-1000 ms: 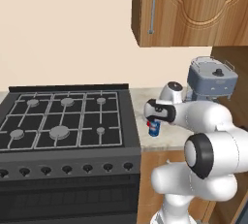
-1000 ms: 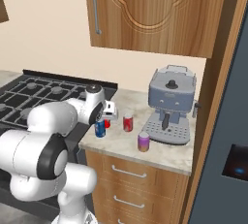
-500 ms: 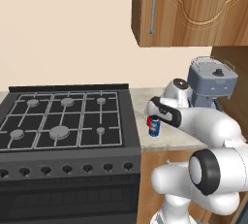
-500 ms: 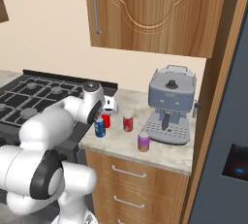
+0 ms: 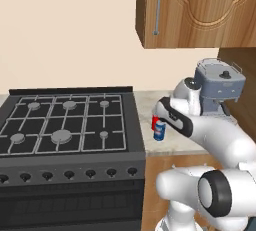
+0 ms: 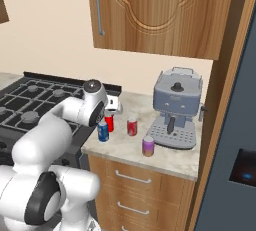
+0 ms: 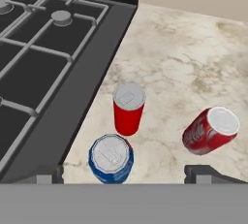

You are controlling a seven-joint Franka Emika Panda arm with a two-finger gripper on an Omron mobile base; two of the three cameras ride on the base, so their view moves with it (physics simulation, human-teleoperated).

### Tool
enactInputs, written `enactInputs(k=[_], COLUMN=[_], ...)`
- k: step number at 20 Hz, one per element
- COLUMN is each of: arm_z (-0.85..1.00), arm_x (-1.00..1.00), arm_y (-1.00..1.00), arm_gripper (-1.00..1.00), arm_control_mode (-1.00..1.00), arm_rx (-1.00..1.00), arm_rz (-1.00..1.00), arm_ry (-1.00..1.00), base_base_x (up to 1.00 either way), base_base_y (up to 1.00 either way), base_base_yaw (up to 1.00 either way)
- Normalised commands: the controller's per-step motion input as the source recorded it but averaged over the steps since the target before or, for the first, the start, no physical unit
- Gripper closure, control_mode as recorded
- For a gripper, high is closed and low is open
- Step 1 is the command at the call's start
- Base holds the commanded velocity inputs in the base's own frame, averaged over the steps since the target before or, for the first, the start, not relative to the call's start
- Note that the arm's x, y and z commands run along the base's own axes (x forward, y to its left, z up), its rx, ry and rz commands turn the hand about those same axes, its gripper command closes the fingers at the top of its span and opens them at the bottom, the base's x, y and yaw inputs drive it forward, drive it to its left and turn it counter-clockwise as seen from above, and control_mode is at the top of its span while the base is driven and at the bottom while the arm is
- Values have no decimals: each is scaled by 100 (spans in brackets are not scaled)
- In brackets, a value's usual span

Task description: Four empty soda cans are scattered around the kitchen. Gather all the cans and cluster them next to the stove for recycling.

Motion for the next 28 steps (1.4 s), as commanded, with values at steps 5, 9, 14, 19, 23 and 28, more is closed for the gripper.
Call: enactInputs(k=[5,9,14,19,23,28], arm_z=[25,28,28,23,24,21], arm_x=[-34,-29,-25,-31,-35,-38], arm_y=[-9,-7,-9,-10,-14,-17], arm_gripper=[-100,-100,-100,-100,-100,-100], arm_control_mode=[-100,-100,-100,-100,-100,-100], arm_rx=[-3,-3,-3,-2,-2,-2], arm_rz=[0,0,0,0,0,0], arm_ry=[-1,-3,-4,-5,-5,-2], base_base_x=[0,0,0,0,0,0], base_base_y=[0,0,0,0,0,0], base_base_yaw=[0,0,0,0,0,0])
